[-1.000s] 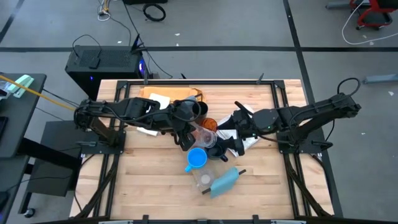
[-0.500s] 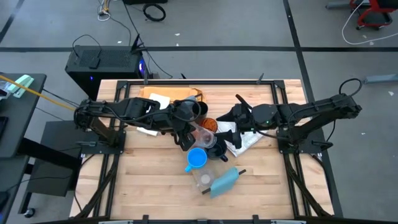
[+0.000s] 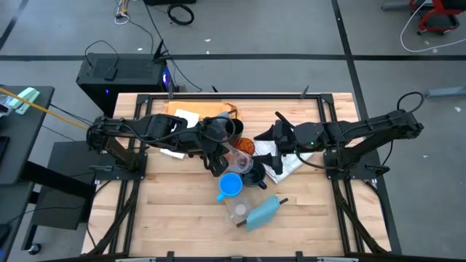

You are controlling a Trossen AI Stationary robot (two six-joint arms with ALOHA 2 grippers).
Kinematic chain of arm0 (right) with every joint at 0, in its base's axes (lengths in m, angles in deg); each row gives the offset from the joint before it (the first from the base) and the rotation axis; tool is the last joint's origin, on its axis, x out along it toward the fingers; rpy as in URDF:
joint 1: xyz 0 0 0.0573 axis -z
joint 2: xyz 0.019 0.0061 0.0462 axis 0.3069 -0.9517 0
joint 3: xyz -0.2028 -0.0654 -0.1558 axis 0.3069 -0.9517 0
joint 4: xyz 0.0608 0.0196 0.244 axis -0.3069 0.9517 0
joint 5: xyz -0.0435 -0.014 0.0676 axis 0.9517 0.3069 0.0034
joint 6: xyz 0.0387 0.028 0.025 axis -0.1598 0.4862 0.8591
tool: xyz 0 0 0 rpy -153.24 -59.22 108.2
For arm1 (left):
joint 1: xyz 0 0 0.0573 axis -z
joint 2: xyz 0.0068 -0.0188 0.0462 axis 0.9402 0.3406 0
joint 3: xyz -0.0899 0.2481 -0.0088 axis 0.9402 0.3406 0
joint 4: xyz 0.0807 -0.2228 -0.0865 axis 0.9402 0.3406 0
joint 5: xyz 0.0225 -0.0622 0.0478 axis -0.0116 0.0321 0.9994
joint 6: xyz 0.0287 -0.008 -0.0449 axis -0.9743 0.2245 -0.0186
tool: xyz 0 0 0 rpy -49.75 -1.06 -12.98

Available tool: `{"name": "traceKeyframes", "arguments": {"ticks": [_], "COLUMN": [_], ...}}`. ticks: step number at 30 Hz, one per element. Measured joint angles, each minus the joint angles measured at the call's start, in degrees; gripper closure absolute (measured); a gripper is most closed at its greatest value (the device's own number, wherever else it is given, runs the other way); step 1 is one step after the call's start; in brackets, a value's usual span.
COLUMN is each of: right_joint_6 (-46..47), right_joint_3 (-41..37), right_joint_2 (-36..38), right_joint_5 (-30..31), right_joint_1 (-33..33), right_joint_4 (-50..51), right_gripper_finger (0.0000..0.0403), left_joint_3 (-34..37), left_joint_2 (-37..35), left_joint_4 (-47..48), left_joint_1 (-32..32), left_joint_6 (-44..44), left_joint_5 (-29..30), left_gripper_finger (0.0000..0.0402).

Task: Stack small to large cups/mugs on shelf
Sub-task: Put the transparent mug on the shelf

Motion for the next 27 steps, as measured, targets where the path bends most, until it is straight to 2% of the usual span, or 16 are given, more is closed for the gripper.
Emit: {"name": "traceKeyframes", "arguments": {"ticks": [4, 10, 16, 19, 24, 27], "right_joint_6": [3.1, 2.7, -0.1, -3.1, -10.9, -15.9], "right_joint_3": [0.0, 0.0, 0.0, 0.0, 1.8, 3.6], "right_joint_2": [0.0, 0.0, 0.0, 0.0, 0.0, 0.0], "right_joint_5": [-1.0, -10.0, -10.6, -10.6, -11.0, -11.0], "right_joint_1": [-0.3, -0.6, -1.3, -1.2, -1.2, -1.1], "right_joint_4": [0.2, 2.3, 4.4, 4.1, 4.0, 4.3], "right_gripper_finger": [0.0020, 0.0025, 0.0025, 0.0025, 0.0025, 0.0025], "left_joint_3": [0.0, 0.0, 0.0, 0.0, 0.0, 0.0], "left_joint_2": [0.0, 0.0, 0.0, 0.0, 0.0, 0.0], "left_joint_4": [0.0, 0.0, 0.0, 0.0, 0.0, 0.0], "left_joint_1": [0.0, 0.0, 0.0, 0.0, 0.0, 0.0], "left_joint_6": [0.0, 0.0, 0.3, 0.3, 0.2, 0.2], "left_joint_5": [0.0, -0.1, -0.1, -0.1, -0.1, -0.2], "left_gripper_finger": [0.0374, 0.0393, 0.0377, 0.0373, 0.0393, 0.0392]}}
